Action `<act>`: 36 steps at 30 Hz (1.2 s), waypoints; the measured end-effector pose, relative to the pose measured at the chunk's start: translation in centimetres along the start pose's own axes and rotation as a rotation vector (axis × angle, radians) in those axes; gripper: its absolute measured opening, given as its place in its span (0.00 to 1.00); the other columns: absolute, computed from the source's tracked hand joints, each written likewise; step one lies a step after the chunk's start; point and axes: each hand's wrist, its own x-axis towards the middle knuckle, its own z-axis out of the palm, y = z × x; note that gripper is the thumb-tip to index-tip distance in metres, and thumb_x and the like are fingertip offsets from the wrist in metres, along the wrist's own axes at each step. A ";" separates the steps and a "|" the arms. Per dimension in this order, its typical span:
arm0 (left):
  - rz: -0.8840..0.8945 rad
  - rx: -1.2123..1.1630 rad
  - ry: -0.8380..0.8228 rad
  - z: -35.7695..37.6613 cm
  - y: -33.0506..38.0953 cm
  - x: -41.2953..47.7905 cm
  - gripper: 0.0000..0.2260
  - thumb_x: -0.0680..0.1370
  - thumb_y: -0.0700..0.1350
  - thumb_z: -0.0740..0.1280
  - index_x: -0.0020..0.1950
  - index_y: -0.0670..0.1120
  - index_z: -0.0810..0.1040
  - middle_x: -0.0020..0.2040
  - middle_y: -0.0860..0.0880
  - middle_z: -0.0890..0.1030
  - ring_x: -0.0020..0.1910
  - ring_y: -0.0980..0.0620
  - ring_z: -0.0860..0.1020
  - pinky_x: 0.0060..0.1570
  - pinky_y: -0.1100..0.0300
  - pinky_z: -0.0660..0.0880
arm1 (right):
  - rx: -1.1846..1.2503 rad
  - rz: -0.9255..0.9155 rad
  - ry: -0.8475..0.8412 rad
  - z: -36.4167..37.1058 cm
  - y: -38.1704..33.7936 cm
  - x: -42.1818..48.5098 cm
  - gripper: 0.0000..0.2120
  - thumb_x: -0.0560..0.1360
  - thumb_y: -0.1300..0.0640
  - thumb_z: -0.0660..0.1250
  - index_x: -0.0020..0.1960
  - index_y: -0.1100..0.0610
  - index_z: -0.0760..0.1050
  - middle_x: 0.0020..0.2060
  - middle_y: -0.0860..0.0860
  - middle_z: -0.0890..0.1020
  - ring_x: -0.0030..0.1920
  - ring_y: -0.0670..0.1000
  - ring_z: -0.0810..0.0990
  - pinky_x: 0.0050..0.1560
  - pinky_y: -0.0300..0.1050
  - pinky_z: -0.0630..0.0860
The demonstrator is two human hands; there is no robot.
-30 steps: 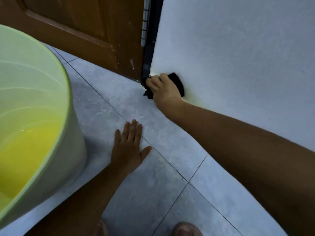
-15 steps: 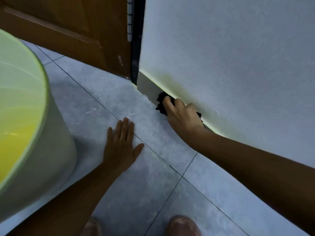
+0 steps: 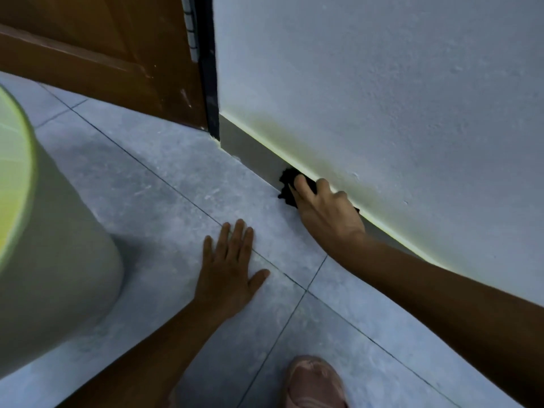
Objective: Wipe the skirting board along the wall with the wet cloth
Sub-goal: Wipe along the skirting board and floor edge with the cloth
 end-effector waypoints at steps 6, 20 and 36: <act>-0.005 -0.022 -0.002 -0.2 -0.1 0.0 0.37 0.76 0.68 0.41 0.76 0.45 0.48 0.77 0.42 0.51 0.75 0.42 0.49 0.69 0.43 0.42 | 0.003 -0.099 -0.080 0.3 -2.0 1.6 0.18 0.79 0.68 0.52 0.67 0.67 0.68 0.70 0.58 0.60 0.52 0.56 0.72 0.32 0.44 0.66; -0.050 -0.076 0.001 -0.7 1.6 -0.1 0.38 0.75 0.66 0.44 0.75 0.41 0.46 0.77 0.40 0.47 0.75 0.43 0.46 0.72 0.42 0.46 | -0.078 -0.143 -0.124 0.3 0.3 -1.2 0.18 0.78 0.68 0.53 0.66 0.63 0.71 0.69 0.55 0.61 0.52 0.56 0.72 0.33 0.43 0.65; 0.102 0.046 -0.278 -2.9 4.3 -0.1 0.41 0.74 0.69 0.49 0.75 0.45 0.36 0.76 0.44 0.35 0.75 0.44 0.38 0.71 0.40 0.47 | 0.114 0.058 -0.164 1.0 0.9 -5.7 0.20 0.77 0.66 0.58 0.69 0.61 0.66 0.69 0.55 0.60 0.56 0.57 0.70 0.35 0.44 0.64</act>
